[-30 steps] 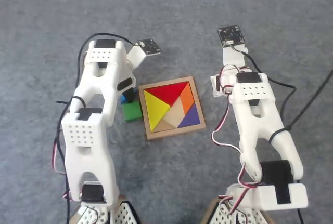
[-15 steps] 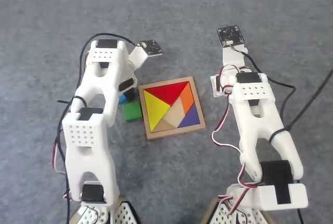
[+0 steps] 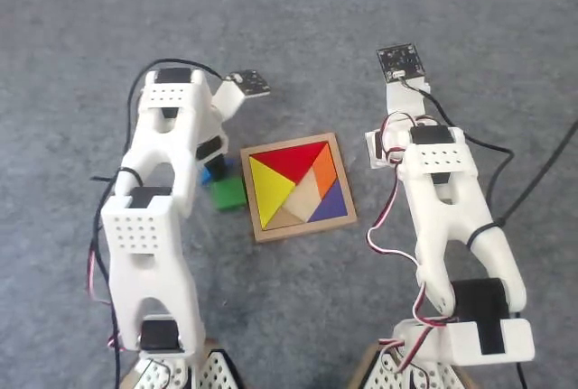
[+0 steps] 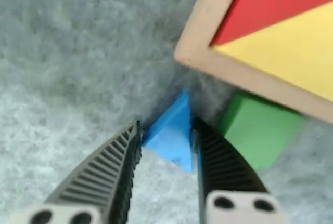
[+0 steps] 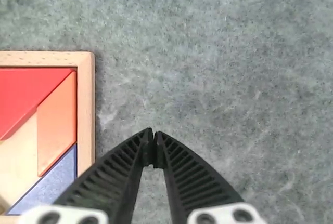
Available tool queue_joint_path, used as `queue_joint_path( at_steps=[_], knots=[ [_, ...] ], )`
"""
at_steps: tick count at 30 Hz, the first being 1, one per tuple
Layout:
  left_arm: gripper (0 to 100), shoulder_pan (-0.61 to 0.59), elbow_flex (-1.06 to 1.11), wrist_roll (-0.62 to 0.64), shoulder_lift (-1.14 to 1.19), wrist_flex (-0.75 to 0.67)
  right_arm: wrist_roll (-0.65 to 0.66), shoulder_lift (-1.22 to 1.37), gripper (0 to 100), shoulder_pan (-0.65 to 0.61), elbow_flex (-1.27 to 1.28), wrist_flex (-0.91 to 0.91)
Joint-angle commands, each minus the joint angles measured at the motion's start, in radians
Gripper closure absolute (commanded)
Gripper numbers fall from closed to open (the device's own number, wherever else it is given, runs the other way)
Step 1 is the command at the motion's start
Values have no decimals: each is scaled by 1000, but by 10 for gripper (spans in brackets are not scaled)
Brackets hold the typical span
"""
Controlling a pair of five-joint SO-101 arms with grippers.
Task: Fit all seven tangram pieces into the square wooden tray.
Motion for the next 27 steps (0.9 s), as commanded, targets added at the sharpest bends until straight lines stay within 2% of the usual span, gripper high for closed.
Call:
queue_joint_path(
  at_steps=[1, 22, 27],
  knots=[
    [828, -28, -27, -6, -3, 12, 12, -58, 989, -8, -15, 1],
    [821, 32, -33, -8, -3, -23, 12, -58, 989, -8, -15, 2],
    [776, 26, -33, -52, -3, -18, 12, -58, 989, -8, -15, 2]
  ],
)
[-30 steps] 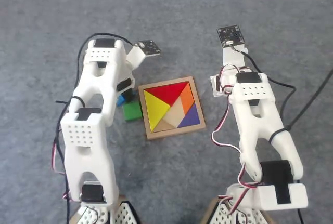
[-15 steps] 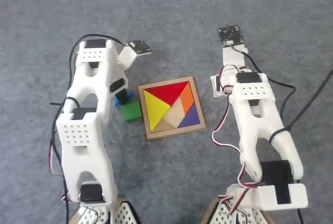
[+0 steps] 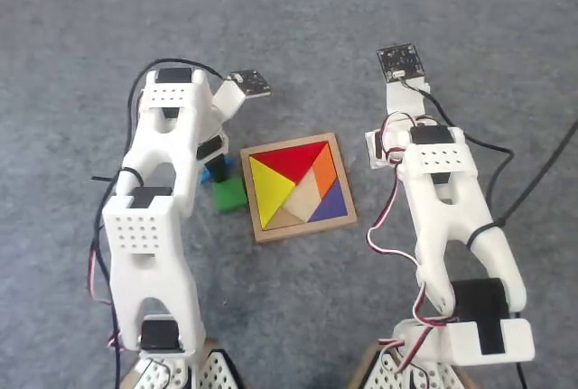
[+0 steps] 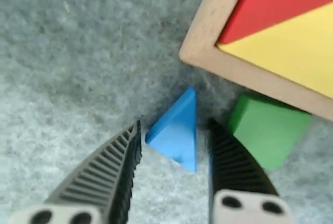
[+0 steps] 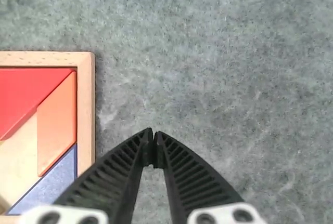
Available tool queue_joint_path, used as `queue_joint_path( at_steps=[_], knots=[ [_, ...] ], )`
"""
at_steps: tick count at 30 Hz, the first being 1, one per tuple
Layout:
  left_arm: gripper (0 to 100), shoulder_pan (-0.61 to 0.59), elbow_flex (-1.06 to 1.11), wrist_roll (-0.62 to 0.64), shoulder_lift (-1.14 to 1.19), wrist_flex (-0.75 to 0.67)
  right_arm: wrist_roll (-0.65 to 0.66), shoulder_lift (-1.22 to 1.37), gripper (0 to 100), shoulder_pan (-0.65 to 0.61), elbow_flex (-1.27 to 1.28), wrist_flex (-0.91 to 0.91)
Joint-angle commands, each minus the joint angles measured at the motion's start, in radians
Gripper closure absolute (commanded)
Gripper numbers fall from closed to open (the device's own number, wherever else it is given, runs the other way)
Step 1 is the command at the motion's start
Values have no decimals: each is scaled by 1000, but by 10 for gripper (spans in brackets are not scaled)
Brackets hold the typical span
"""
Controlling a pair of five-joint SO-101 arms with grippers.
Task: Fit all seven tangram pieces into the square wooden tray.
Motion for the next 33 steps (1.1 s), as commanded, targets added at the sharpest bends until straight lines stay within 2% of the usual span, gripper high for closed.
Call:
queue_joint_path(
  at_steps=[1, 15, 33],
  knots=[
    [777, 11, -33, -17, -3, -8, 12, -58, 989, -8, -15, 2],
    [889, 6, -27, -2, -3, -5, 12, -58, 989, -8, -15, 1],
    [892, 6, -27, 49, -14, 32, 12, -58, 989, -8, -15, -1]
  ],
)
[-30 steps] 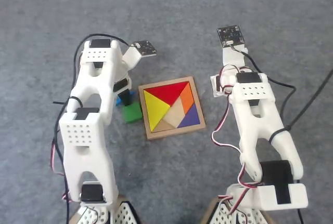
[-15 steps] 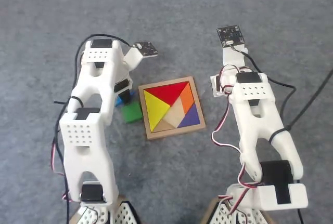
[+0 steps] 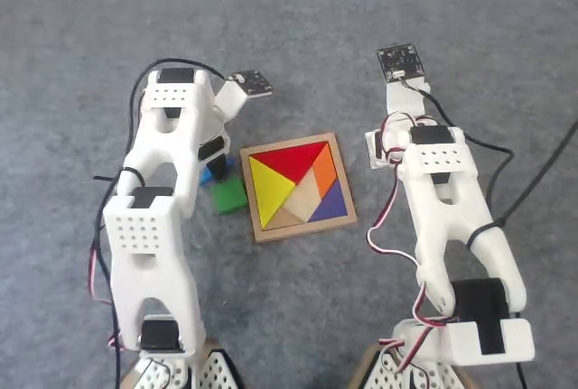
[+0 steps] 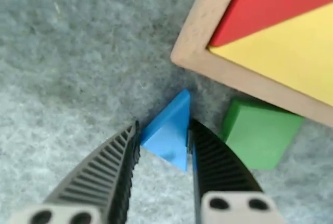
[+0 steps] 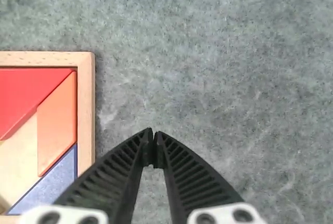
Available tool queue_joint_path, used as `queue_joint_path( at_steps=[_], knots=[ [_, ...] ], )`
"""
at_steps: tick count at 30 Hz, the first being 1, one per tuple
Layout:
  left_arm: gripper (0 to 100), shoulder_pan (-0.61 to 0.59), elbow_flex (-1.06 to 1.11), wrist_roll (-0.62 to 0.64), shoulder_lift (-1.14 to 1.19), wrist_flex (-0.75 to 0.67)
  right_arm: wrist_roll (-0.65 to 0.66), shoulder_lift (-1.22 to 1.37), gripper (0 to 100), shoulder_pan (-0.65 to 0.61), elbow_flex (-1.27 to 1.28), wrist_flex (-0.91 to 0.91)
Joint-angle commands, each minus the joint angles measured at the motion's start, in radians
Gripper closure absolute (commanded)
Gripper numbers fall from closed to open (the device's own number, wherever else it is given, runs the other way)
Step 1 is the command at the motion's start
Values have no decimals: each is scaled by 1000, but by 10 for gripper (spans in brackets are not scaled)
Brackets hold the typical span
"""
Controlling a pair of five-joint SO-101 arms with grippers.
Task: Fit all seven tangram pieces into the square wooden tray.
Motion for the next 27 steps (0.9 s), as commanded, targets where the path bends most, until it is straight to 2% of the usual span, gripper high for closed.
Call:
queue_joint_path(
  at_steps=[1, 23, 27],
  knots=[
    [892, 0, -31, 11, -15, 32, 12, -58, 989, -8, -15, -1],
    [893, 2, -22, 17, -161, 78, 12, -58, 989, -8, -15, -1],
    [893, 12, 44, 14, -166, 61, 12, -58, 989, -8, -15, -1]
  ],
)
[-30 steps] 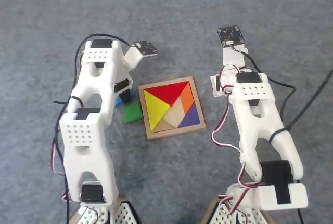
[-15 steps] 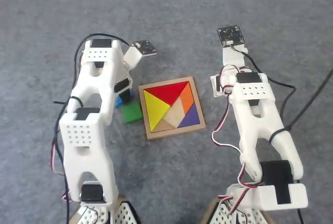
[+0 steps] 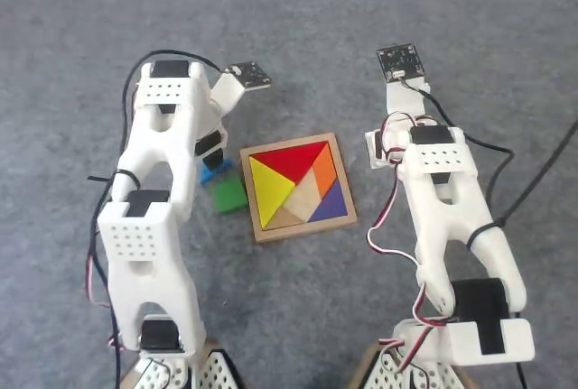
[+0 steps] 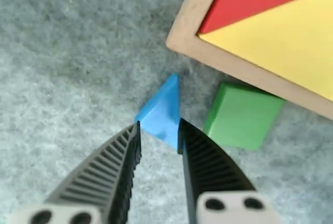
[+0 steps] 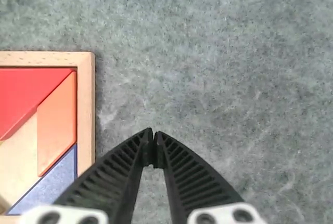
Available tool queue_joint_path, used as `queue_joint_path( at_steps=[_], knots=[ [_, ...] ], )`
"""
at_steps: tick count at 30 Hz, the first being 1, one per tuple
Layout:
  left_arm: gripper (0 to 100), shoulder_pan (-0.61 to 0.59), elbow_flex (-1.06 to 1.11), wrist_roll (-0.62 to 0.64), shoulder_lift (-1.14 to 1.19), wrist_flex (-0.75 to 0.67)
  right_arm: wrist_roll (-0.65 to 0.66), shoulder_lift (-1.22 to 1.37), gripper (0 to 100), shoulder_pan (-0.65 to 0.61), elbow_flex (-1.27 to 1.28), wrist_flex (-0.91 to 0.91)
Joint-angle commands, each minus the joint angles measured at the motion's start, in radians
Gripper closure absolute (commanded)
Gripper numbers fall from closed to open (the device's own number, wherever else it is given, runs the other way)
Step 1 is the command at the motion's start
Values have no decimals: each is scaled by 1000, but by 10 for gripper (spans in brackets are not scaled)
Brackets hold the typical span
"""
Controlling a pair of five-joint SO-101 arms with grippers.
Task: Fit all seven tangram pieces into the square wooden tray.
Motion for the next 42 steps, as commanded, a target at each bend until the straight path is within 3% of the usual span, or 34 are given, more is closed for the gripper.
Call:
queue_joint_path(
  at_steps=[1, 7, 13, 30, 36, 42],
  knots=[
    [893, 18, 45, 5, -84, -21, 12, -58, 989, -8, -15, -1],
    [886, 17, 70, 8, -75, -98, 12, -58, 989, -8, -15, 1],
    [820, 15, 73, 8, -74, -161, 12, -58, 989, -8, -15, 1],
    [821, -35, -56, 5, 98, -83, 12, -58, 989, -8, -15, 4],
    [897, -17, -53, 6, 94, -83, 12, -58, 989, -8, -15, 2],
    [903, -15, -53, 44, 91, -83, 12, -58, 989, -8, -15, 2]
  ],
)
